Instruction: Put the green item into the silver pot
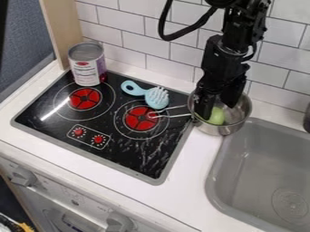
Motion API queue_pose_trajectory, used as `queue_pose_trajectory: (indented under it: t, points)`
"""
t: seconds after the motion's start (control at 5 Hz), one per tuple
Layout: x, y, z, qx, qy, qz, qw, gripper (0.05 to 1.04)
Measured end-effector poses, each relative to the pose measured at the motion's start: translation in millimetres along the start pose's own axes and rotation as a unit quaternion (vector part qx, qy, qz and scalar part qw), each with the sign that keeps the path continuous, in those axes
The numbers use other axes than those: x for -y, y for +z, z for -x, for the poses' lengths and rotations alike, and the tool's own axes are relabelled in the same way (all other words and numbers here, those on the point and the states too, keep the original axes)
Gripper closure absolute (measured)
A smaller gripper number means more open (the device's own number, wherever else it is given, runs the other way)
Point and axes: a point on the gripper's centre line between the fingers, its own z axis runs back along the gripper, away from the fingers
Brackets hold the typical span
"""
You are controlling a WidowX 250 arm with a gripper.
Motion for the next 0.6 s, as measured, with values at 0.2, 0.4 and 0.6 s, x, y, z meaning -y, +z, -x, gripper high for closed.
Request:
queue_pose_trajectory:
  t: [0.2, 0.4, 0.6]
  points:
    - [-5, 31, -14, -0.005, 0.020, 0.033, 0.9993, 0.083]
    - [-13, 53, -22, -0.003, 0.026, 0.060, 0.9979, 0.083]
    - [-13, 54, -22, -0.002, 0.027, 0.063, 0.9977, 0.083]
